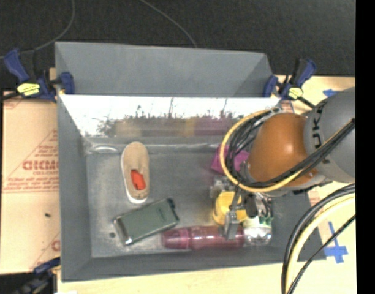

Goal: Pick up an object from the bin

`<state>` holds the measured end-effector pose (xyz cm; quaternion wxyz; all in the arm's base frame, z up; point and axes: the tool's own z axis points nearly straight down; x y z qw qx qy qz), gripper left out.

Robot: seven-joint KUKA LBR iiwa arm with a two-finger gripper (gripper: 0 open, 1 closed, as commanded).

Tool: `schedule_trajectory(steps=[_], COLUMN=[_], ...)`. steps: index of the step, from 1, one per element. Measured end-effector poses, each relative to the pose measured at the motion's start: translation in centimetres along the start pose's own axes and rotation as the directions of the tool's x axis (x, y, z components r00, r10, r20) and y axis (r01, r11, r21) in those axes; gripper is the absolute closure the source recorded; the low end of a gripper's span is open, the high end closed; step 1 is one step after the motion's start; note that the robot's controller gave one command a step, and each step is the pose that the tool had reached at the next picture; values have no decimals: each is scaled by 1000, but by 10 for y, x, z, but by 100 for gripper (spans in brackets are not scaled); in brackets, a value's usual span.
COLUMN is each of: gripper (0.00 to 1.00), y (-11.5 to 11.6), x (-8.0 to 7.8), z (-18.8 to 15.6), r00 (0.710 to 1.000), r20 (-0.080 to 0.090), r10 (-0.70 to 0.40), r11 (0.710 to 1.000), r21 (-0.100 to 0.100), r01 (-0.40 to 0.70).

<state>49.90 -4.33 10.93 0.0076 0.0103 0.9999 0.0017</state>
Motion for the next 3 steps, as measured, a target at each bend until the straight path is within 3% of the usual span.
schedule_trajectory(steps=[1, 2, 3], gripper=[100, 100, 100], y=[-29, -29, -26], x=[-43, -43, -45], z=[-38, -38, -111], r00=[999, 999, 1000], r20=[7, 7, 5], r10=[-39, -38, -12], r11=[999, 999, 1000], r21=[2, 2, 0], r01=[39, 38, 12])
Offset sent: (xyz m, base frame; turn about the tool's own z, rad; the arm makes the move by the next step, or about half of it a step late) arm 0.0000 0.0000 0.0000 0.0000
